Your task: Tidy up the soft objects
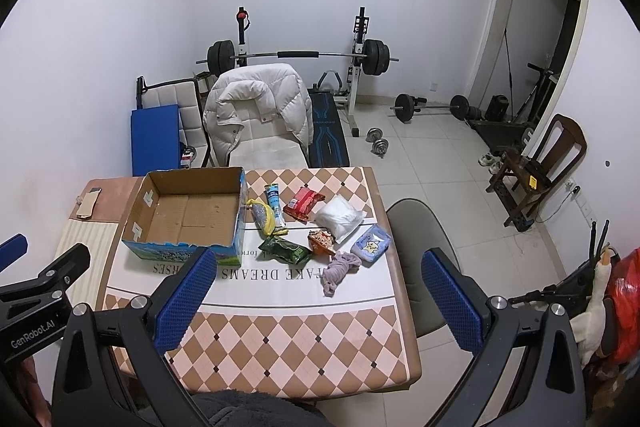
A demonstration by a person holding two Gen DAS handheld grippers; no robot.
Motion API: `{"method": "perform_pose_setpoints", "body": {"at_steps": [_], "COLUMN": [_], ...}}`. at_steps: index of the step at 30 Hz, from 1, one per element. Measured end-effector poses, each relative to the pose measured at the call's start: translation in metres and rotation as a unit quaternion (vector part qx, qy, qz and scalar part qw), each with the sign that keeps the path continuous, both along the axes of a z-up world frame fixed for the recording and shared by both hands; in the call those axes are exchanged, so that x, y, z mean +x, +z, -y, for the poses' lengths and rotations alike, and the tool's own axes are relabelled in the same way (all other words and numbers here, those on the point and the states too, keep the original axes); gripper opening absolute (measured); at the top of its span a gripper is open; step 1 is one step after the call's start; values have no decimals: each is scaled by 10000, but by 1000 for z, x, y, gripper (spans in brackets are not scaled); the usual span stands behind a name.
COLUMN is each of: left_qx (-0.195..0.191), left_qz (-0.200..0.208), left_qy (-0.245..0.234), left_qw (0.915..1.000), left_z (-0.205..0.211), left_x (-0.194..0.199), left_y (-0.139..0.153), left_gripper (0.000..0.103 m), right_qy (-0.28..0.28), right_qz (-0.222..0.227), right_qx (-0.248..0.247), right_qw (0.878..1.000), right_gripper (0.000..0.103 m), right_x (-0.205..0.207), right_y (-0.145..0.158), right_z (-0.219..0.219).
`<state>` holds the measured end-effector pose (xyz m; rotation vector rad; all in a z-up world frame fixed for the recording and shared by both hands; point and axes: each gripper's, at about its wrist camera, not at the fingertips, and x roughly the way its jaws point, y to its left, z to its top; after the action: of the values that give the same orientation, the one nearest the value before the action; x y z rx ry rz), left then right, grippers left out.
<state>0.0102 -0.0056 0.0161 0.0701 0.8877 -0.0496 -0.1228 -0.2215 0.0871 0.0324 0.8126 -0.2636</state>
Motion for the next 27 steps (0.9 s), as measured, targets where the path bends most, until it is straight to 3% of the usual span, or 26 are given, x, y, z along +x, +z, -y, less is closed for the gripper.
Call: {"method": "perform_pose_setpoints", "body": {"at_steps": [27], "left_qx": [-26], "left_qz": [22], "left_qy": [3], "left_qw": [10000], "left_z": [-9], "left_x": [3], "left_y": [9], "left_gripper": [103], "right_qy": [59], "right_qz": [22], "right_qx": [32], "right_qw": [10000], "right_gripper": [103], "right_x": [7], "right_y": [12], "right_z": [-7]}}
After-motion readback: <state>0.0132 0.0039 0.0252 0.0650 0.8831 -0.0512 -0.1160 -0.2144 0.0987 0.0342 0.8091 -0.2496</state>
